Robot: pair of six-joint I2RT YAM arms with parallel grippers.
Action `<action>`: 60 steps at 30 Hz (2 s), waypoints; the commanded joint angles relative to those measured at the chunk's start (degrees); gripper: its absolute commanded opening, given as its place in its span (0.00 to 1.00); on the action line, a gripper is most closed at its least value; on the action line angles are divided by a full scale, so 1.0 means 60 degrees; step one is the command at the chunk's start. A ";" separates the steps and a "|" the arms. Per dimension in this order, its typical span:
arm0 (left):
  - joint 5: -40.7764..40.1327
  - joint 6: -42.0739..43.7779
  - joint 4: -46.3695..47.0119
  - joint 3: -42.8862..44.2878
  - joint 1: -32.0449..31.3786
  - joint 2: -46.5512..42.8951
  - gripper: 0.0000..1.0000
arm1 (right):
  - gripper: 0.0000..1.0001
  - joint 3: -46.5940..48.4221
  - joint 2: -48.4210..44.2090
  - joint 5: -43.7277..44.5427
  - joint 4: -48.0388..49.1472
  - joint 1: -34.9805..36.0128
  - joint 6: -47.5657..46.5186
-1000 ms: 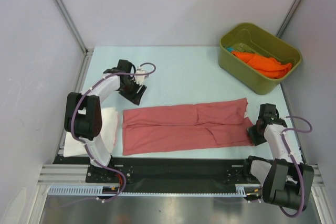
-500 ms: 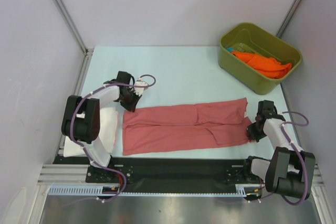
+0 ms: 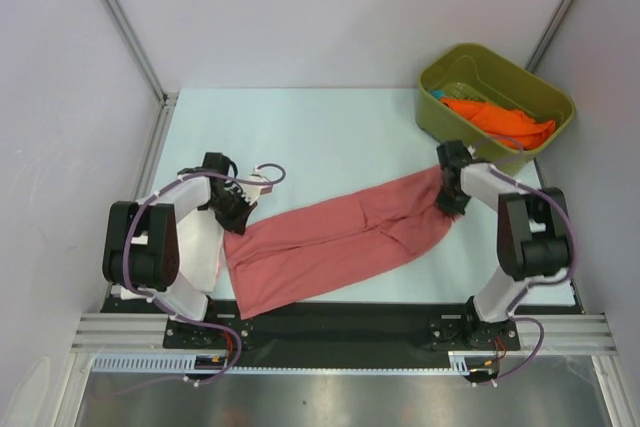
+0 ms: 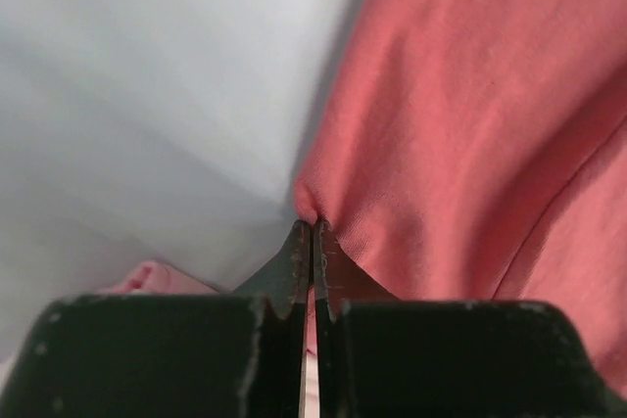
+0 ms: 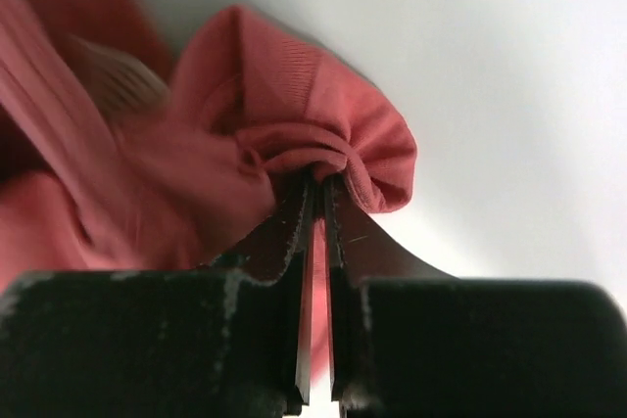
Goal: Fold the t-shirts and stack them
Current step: Fold the tshirt
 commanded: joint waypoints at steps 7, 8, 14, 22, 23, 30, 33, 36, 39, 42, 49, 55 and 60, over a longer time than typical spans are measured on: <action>0.1691 0.1247 -0.2359 -0.0722 0.0298 -0.0158 0.01 | 0.00 0.5185 0.4476 -0.1696 0.3587 0.1018 -0.0560; 0.1779 0.1232 -0.2329 -0.0693 0.0298 -0.0173 0.01 | 0.00 0.5669 0.4802 -0.1754 0.3484 0.1091 -0.0707; 0.2424 0.1027 -0.2213 -0.0224 -0.0066 0.0134 0.02 | 0.00 1.0223 0.7746 -0.2355 0.2078 0.1165 -0.1177; 0.3287 0.0017 -0.1306 0.0421 -0.1371 0.0691 0.05 | 0.00 1.4697 0.9976 -0.1521 0.0859 0.1151 -0.1544; 0.3289 -0.0071 -0.1173 0.0450 -0.1517 0.0749 0.05 | 0.00 1.4756 0.9991 -0.1419 0.1223 0.1121 -0.1631; 0.3990 -0.0804 -0.0469 0.0465 -0.2601 0.0984 0.08 | 0.00 1.5562 1.0138 -0.0629 0.1431 0.1121 -0.3152; 0.4124 -0.1082 -0.0381 0.0275 -0.2896 0.1072 0.08 | 0.00 1.5446 0.9889 -0.0466 0.1505 0.1136 -0.3608; 0.3978 -0.0864 -0.0673 0.0216 -0.2881 0.0985 0.07 | 0.00 1.5094 0.9625 -0.0759 0.1608 0.1136 -0.3960; 0.3642 -0.0280 -0.1170 0.0085 -0.2866 0.0765 0.07 | 0.02 1.4889 0.9464 -0.0686 0.1418 0.1150 -0.4165; 0.3319 0.0233 -0.1742 -0.0178 -0.2866 0.0472 0.14 | 0.13 1.4435 0.9127 -0.0905 0.1520 0.1223 -0.4327; 0.3128 0.0587 -0.2180 -0.0341 -0.2837 -0.0039 0.48 | 0.54 1.4054 0.8030 -0.1257 0.1403 0.1545 -0.4546; 0.3391 0.0077 -0.1981 -0.0019 -0.1170 -0.0962 0.55 | 0.54 1.2679 0.6537 -0.2513 0.2279 0.1926 -0.3818; 0.2761 -0.1666 -0.0368 0.0478 -0.0581 -0.1008 0.57 | 0.66 1.2147 0.6912 -0.3455 0.3293 0.3009 -0.4033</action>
